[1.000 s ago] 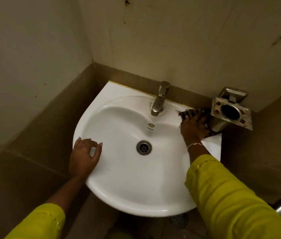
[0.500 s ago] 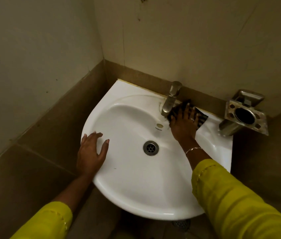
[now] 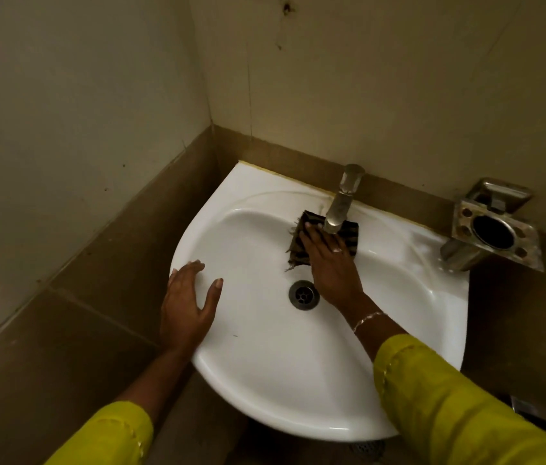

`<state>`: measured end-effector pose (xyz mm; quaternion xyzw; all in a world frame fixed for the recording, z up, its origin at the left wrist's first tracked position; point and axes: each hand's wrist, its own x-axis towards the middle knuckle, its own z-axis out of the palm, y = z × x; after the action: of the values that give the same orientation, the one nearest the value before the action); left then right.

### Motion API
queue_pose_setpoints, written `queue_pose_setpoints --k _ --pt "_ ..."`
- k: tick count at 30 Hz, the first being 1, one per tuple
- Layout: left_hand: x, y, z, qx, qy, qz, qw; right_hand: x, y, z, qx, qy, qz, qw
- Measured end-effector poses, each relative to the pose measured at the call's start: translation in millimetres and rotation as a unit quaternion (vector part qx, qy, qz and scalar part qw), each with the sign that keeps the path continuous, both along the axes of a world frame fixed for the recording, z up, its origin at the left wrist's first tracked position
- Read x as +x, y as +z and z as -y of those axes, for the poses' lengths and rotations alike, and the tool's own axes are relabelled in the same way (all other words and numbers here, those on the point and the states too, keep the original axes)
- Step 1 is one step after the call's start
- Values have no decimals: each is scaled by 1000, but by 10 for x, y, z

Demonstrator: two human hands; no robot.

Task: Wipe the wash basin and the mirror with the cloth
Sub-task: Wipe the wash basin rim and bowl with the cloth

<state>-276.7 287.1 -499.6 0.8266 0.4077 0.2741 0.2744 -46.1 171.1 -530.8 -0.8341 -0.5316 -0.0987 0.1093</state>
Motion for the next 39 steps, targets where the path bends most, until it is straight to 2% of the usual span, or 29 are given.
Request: queue_pose_setpoints --k 6,11,17,25,28,30,32,35,39 --pt "-15 -38 -17 -6 5 15 1000 75 168 -534 -87 -74 -84 990" --pt "19 -23 -9 -16 8 29 999 143 243 -888 -117 -50 -60 990" --pt "34 -1 -28 -19 21 43 999 6 268 -1178 -116 -68 -75 988" --pt "10 -77 -36 -17 33 32 999 -345 107 -1365 -95 48 -31 994" --pt "11 -77 -44 -20 40 35 998 -568 36 -1462 -88 73 -47 992" --pt "5 -77 -55 -20 44 38 998 -679 -2 -1506 -78 93 -95 988" --pt "3 -81 -60 -21 49 37 998 -745 -25 -1524 -40 128 -208 969" --pt "14 -86 -63 -21 50 36 998 -800 -44 -1518 55 148 -403 902" --pt "7 -102 -77 -18 52 35 998 -974 -30 -1479 156 135 -551 808"
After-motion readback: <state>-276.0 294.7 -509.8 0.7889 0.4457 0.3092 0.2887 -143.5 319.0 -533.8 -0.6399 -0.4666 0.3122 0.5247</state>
